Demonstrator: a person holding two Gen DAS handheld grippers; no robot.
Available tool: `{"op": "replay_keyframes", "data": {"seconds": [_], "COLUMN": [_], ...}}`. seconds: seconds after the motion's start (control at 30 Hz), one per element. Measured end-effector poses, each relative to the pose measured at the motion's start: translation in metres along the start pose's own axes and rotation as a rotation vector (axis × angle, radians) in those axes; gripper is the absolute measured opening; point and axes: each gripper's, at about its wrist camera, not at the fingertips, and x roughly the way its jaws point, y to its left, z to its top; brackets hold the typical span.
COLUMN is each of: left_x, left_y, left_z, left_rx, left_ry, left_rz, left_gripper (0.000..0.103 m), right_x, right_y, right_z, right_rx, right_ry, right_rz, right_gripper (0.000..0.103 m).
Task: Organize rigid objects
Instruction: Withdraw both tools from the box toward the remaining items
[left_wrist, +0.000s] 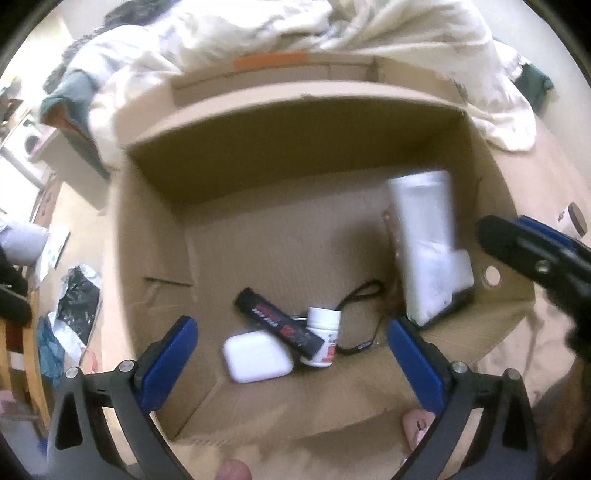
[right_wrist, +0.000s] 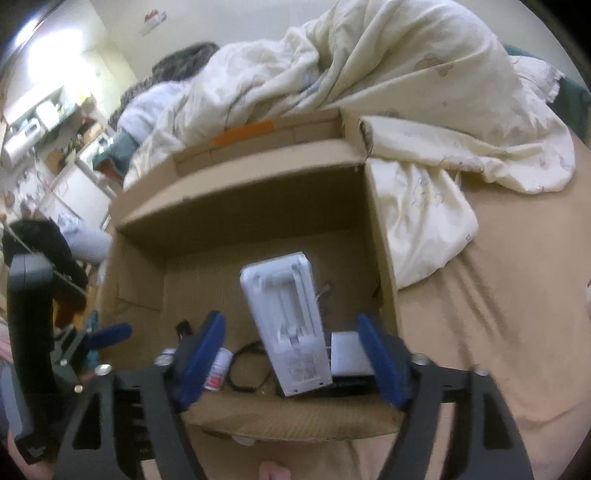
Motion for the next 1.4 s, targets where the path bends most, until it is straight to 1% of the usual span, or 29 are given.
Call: {"op": "replay_keyframes", "data": {"seconds": [0.03, 0.1, 0.17, 0.3, 0.37, 0.4, 0.5, 0.63, 0.7, 0.77, 0.83, 0.97, 1.1, 1.17, 1.27, 1.33, 1.4], "left_x": [-0.004, -0.016, -0.032, -0.065, -0.08, -0.084, -0.091, -0.103, -0.108, -0.111, -0.112, -0.103, -0.075, -0.065, -0.057, -0.052, -0.046], "left_y": [0.002, 0.006, 0.009, 0.012, 0.013, 0.012, 0.005, -0.004, -0.009, -0.012, -0.011, -0.007, -0.006, -0.004, 0.003, 0.008, 0.014], "left_z": [-0.001, -0.008, -0.015, -0.028, -0.032, -0.033, -0.036, -0.041, -0.044, -0.045, -0.044, -0.044, -0.049, -0.054, -0.059, -0.062, -0.065], "left_rx": [-0.018, -0.067, -0.09, -0.11, -0.121, -0.12, -0.102, -0.088, -0.072, -0.055, -0.044, -0.013, 0.043, 0.056, 0.041, 0.032, 0.015], "left_ry": [-0.001, -0.001, -0.009, -0.041, -0.058, -0.062, -0.065, -0.08, -0.094, -0.102, -0.102, -0.102, -0.053, -0.04, -0.034, -0.043, -0.049], "left_rz": [0.002, -0.01, -0.003, 0.023, 0.029, 0.031, 0.042, 0.017, 0.011, 0.009, -0.004, -0.016, -0.043, -0.054, -0.086, -0.098, -0.093], "left_gripper": [0.102, 0.102, 0.102, 0.102, 0.102, 0.102, 0.102, 0.102, 0.102, 0.102, 0.102, 0.102, 0.102, 0.102, 0.102, 0.102, 0.102], "right_x": [-0.005, -0.017, -0.029, -0.061, -0.071, -0.076, -0.092, -0.106, -0.108, -0.105, -0.098, -0.089, -0.084, -0.079, -0.07, -0.064, -0.061], "right_y": [-0.001, -0.003, -0.003, 0.002, 0.001, 0.0, -0.002, -0.01, -0.015, -0.017, -0.02, -0.023, -0.027, -0.025, -0.021, -0.02, -0.02], "right_z": [0.0, 0.0, -0.004, -0.019, -0.031, -0.037, -0.048, -0.053, -0.054, -0.055, -0.055, -0.056, -0.06, -0.062, -0.064, -0.066, -0.067], "right_rx": [0.007, 0.016, 0.019, 0.002, 0.003, 0.01, 0.017, 0.064, 0.094, 0.122, 0.142, 0.148, 0.202, 0.209, 0.181, 0.177, 0.177], "right_ry": [-0.016, -0.046, -0.058, -0.104, -0.094, -0.092, -0.124, -0.173, -0.18, -0.168, -0.145, -0.107, -0.084, -0.07, -0.04, -0.015, 0.002], "right_rz": [0.008, 0.024, 0.039, 0.067, 0.091, 0.104, 0.096, 0.081, 0.098, 0.101, 0.1, 0.05, 0.045, 0.044, -0.009, -0.015, -0.019], "right_gripper": [0.103, 0.103, 0.103, 0.103, 0.103, 0.103, 0.103, 0.103, 0.103, 0.103, 0.103, 0.103, 0.103, 0.103, 0.103, 0.103, 0.103]}}
